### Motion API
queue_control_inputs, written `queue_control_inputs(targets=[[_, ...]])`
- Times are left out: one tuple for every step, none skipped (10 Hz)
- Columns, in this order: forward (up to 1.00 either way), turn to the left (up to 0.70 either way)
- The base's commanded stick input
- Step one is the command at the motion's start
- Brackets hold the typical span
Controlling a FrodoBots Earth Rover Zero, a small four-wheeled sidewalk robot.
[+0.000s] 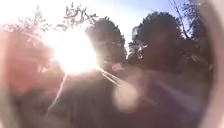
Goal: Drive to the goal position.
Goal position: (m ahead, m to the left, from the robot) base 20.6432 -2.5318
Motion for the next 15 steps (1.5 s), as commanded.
queue_control_inputs(targets=[[1.0, -0.4], [1.0, -0.4], [1.0, -0.4], [1.0, -0.4], [1.0, -0.4], [1.0, -0.07], [1.0, 0.0], [1.0, 0.0], [1.0, 0.0], [1.0, 0.0], [1.0, 0.0], [1.0, 0.0], [1.0, 0.0], [1.0, 0.0], [1.0, 0.0]])
